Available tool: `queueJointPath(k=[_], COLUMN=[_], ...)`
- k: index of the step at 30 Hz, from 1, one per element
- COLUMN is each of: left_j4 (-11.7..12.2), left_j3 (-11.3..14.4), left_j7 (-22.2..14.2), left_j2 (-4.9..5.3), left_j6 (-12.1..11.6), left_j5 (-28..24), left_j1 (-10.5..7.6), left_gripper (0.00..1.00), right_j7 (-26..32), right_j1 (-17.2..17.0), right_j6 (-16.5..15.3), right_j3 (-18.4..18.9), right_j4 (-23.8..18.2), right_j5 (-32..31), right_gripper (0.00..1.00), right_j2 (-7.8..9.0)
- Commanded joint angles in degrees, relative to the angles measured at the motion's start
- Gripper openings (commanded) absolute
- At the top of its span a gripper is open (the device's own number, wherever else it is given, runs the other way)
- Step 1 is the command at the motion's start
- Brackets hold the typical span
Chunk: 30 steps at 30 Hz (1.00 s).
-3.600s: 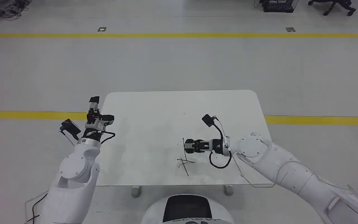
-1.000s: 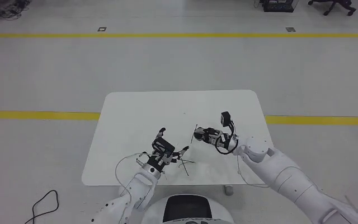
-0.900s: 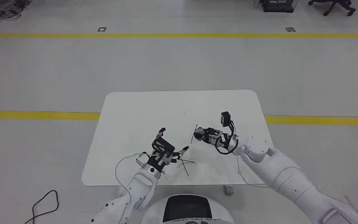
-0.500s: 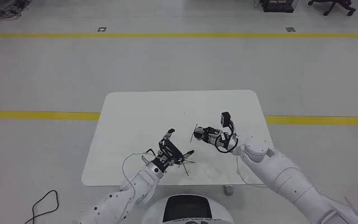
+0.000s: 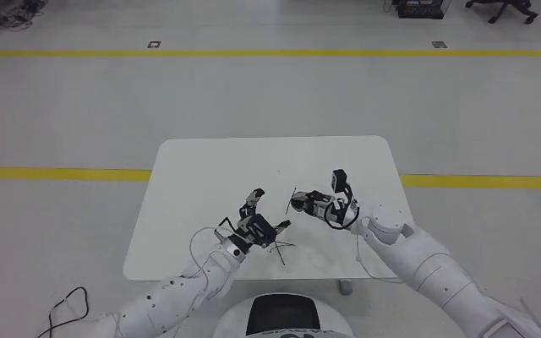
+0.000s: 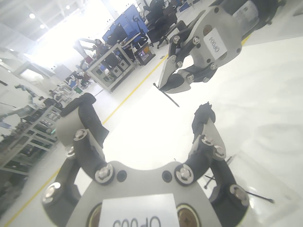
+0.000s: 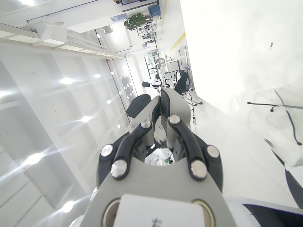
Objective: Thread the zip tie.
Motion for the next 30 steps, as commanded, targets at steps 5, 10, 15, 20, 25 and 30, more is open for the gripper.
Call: queueJointPath(k=[5,10,15,20,25,30], left_j4=[0.0,1.3,3.34,4.14,4.14,5.81], left_j3=[-0.43,0.49,3.17,5.14,5.14,7.48], left_j7=[0.13,-0.82,-1.11,-0.54,-0.54,1.59], left_j2=[0.21,0.27,0.95,1.58,1.58,1.77], left_j6=[-0.5,-0.5,-0.5,-0.5,-0.5,-1.51], left_j5=[0.0,0.0,0.0,0.0,0.0,0.0], left_j1=[-0.7,-2.24,-6.41,-9.1,-9.1,-11.11], left_gripper=[1.0,1.0,1.0,1.0,1.0,1.0], right_j7=[-0.02,-1.48,-1.66,-1.7,-2.19,-4.91], right_j1=[0.01,-0.99,-1.3,-1.34,-1.48,-2.19], right_j6=[-0.01,0.43,1.67,2.06,1.97,2.99], right_j3=[0.0,0.68,1.47,1.69,1.74,2.16], right_j4=[0.01,-0.83,-0.76,-0.74,-0.85,-1.99], right_j5=[-0.02,0.18,1.36,1.3,1.08,-0.41], right_gripper=[0.0,0.0,0.0,0.0,0.0,0.0], right_j2=[0.0,-0.34,-0.8,-0.95,-0.98,-1.38])
